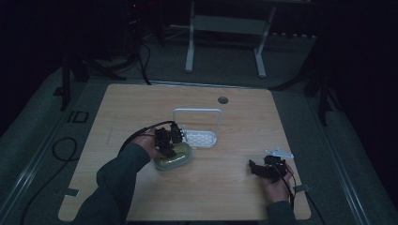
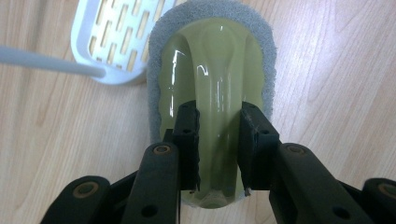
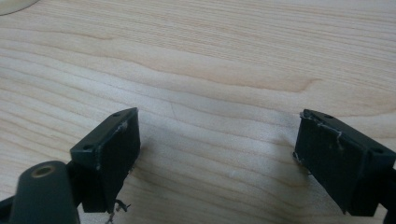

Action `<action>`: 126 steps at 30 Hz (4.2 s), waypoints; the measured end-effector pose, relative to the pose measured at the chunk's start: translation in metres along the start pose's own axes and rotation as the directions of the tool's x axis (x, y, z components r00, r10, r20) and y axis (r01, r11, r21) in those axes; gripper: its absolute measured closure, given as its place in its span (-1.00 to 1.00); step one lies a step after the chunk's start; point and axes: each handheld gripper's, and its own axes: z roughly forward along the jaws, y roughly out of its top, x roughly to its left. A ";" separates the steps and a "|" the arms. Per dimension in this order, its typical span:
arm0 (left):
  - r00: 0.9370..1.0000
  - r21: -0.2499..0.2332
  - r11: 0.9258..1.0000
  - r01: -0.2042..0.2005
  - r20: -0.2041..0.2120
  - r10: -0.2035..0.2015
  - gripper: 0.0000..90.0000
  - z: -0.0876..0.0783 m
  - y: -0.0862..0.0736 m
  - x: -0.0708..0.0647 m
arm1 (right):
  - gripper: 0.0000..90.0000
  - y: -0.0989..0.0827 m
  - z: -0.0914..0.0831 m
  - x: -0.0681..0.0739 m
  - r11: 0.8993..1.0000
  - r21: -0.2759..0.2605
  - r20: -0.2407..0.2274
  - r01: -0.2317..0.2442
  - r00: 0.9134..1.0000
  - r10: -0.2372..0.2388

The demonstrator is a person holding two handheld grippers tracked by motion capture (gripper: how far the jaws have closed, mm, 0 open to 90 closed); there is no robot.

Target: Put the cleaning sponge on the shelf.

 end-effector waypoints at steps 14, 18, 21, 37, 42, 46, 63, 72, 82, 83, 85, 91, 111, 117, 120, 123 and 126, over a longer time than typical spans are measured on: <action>0.996 -0.022 0.996 -0.083 -0.033 0.082 0.59 -0.011 0.014 -0.002 | -0.69 0.000 0.000 0.000 1.000 -0.001 0.000 0.001 1.000 -0.001; 0.994 -0.024 0.994 -0.105 -0.044 0.104 0.59 -0.013 0.019 -0.004 | -0.69 0.000 0.000 0.000 1.000 -0.001 0.000 0.002 1.000 -0.002; 0.992 -0.031 0.992 -0.121 -0.051 0.119 0.59 -0.014 0.024 -0.005 | -0.69 0.000 0.000 0.000 1.000 -0.001 0.000 0.002 1.000 -0.002; 0.979 -0.062 0.979 -0.192 -0.087 0.187 0.59 -0.017 0.038 -0.002 | -0.69 0.000 0.000 0.000 1.000 -0.001 -0.001 0.000 1.000 0.000; 0.974 -0.061 0.976 -0.210 -0.097 0.204 0.59 -0.019 0.044 -0.001 | -0.69 0.000 0.000 0.000 1.000 -0.001 -0.001 0.000 1.000 0.000; 0.976 -0.064 0.977 -0.202 -0.097 0.195 0.59 -0.018 0.047 0.001 | -0.69 0.000 0.000 0.000 1.000 -0.001 -0.001 0.001 1.000 -0.001; 0.970 -0.059 0.975 -0.212 -0.132 0.203 0.59 -0.009 0.053 0.007 | -0.69 0.000 0.000 0.000 1.000 -0.002 -0.001 0.002 1.000 -0.002; 0.966 -0.056 0.973 -0.226 -0.139 0.217 0.59 -0.007 0.058 0.006 | -0.69 0.000 0.000 0.000 1.000 -0.002 -0.001 0.002 1.000 -0.002; 0.956 -0.052 0.963 -0.264 -0.148 0.254 0.59 -0.010 0.068 0.004 | -0.69 0.000 0.000 0.000 1.000 -0.001 -0.002 0.004 1.000 -0.004; 0.953 -0.047 0.961 -0.271 -0.153 0.261 0.59 -0.011 0.070 0.004 | -0.69 0.000 0.000 0.000 1.000 -0.001 -0.002 0.004 1.000 -0.004; 0.953 -0.048 0.961 -0.271 -0.155 0.261 0.59 -0.011 0.071 0.004 | -0.69 0.000 0.000 0.000 1.000 -0.002 -0.002 0.004 1.000 -0.004; 0.945 -0.045 0.956 -0.291 -0.173 0.279 0.59 -0.010 0.072 0.004 | -0.69 0.000 0.000 0.000 1.000 -0.001 -0.003 0.003 1.000 -0.003; 0.929 -0.018 0.948 -0.319 -0.202 0.309 0.59 0.006 0.078 0.008 | -0.69 0.000 0.000 0.000 1.000 -0.001 -0.003 0.003 1.000 -0.003; 0.924 -0.013 0.944 -0.330 -0.207 0.320 0.59 0.008 0.078 0.011 | -0.69 0.000 0.000 0.000 1.000 -0.001 -0.003 0.003 1.000 -0.003; 0.922 -0.009 0.943 -0.333 -0.215 0.323 0.59 0.009 0.078 0.012 | -0.69 0.000 0.000 0.000 1.000 -0.001 -0.003 0.004 1.000 -0.004; 0.922 -0.007 0.943 -0.332 -0.214 0.323 0.59 0.012 0.078 0.013 | -0.69 0.000 0.000 0.000 1.000 -0.001 -0.003 0.004 1.000 -0.004; 0.921 0.003 0.943 -0.333 -0.214 0.325 0.59 0.014 0.079 0.013 | -0.69 0.000 0.000 0.000 1.000 -0.001 -0.003 0.004 1.000 -0.004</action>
